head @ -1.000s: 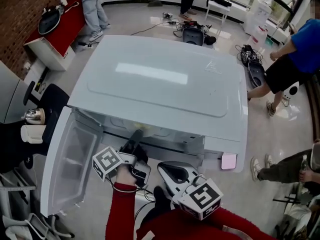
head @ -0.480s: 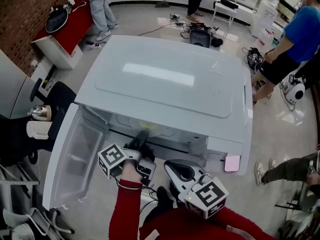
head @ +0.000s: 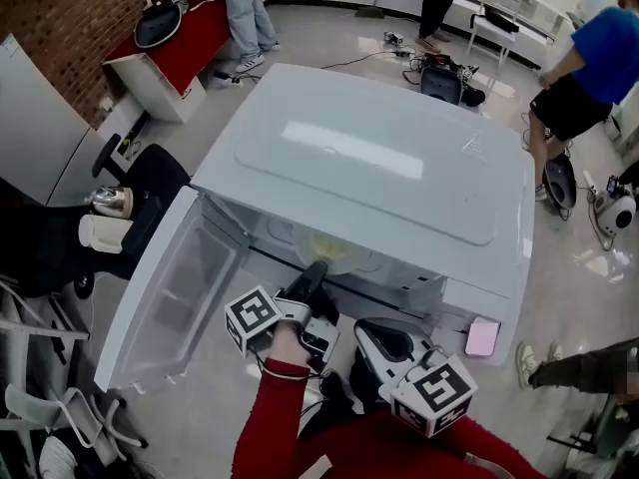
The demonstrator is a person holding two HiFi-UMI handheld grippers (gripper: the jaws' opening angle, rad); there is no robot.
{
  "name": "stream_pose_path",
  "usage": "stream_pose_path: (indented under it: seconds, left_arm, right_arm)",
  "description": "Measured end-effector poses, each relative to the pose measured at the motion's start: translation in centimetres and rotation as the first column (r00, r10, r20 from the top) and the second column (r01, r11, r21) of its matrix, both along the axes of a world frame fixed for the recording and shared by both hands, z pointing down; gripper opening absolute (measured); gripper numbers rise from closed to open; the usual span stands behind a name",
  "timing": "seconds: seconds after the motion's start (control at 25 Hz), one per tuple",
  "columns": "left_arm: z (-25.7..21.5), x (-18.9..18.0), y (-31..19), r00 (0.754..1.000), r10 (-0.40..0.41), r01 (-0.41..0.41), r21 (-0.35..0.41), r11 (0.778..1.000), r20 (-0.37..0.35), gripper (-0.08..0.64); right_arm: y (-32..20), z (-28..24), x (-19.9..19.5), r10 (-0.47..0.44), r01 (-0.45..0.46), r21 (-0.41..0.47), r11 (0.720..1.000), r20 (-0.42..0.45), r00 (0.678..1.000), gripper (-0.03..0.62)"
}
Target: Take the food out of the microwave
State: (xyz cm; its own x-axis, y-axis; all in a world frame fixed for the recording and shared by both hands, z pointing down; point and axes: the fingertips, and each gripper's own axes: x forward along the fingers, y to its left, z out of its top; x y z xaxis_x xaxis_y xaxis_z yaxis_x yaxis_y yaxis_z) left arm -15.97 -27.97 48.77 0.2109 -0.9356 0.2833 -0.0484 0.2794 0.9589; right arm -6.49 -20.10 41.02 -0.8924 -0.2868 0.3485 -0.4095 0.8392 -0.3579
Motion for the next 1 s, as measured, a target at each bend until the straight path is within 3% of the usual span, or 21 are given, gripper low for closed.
stream_pose_path:
  seconds: [0.2, 0.48, 1.0]
  left_arm:
    - [-0.4, 0.2, 1.1, 1.000, -0.018, 0.018, 0.044, 0.999, -0.001, 0.017]
    - [-1.6, 0.8, 2.7, 0.997, -0.059, 0.067, 0.146, 0.987, -0.059, 0.017]
    - [-4.2, 0.2, 8.4, 0.986, -0.144, 0.158, 0.205, 0.966, -0.081, 0.016]
  right_arm:
    - [0.2, 0.1, 0.1, -0.034, 0.034, 0.008, 0.999, 0.002, 0.999, 0.011]
    - [0.5, -0.3, 0.4, -0.083, 0.083, 0.022, 0.996, 0.004, 0.997, 0.011]
    - [0.8, -1.0, -0.4, -0.184, 0.183, 0.037, 0.982, 0.010, 0.983, 0.011]
